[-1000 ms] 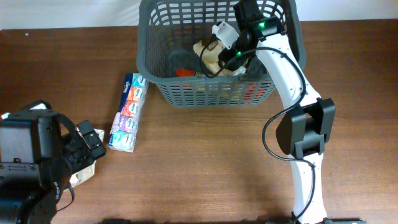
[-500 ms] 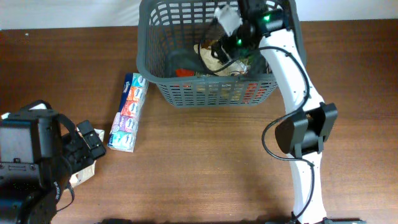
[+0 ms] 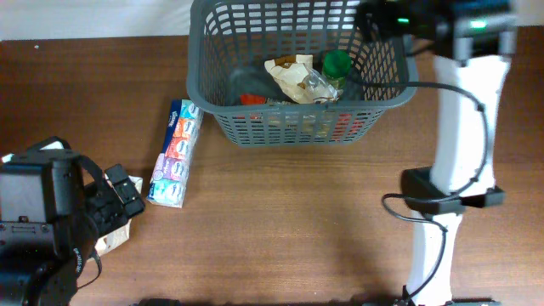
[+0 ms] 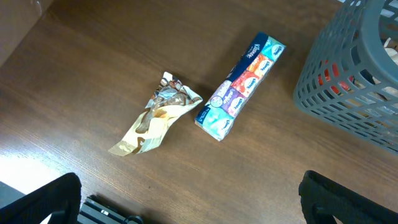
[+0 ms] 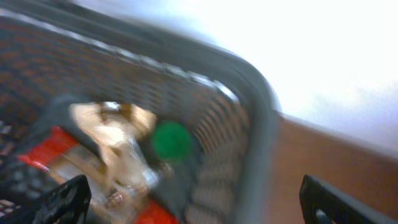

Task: Pack container
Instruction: 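Open the right gripper and withdraw it to the right side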

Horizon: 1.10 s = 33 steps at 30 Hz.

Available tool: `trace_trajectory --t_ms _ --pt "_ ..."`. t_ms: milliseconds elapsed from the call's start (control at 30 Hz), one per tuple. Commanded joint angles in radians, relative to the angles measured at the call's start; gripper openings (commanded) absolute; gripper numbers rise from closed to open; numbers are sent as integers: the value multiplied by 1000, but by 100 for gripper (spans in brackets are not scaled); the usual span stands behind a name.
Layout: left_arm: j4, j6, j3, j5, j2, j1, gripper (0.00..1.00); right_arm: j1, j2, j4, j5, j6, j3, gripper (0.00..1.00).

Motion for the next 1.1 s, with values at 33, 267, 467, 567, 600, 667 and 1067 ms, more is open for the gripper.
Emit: trace_trajectory --t_ms 33,267,467,567,600,667,1067 --pt "0 13 2 3 0 5 100 -157 -38 -126 42 173 12 99" --pt "0 13 2 4 0 5 100 -432 -41 -145 -27 382 -16 99" --pt "0 13 2 3 0 5 100 -564 -8 -146 -27 388 -23 99" --pt "0 13 2 4 0 5 100 -591 5 -145 -27 388 -74 99" --pt "0 13 2 4 0 5 99 -593 6 -145 -26 388 -92 99" --pt "0 13 2 4 0 5 100 -595 8 -136 -23 387 -157 99" --pt "0 13 2 4 0 5 100 -595 8 -45 58 376 -547 99"
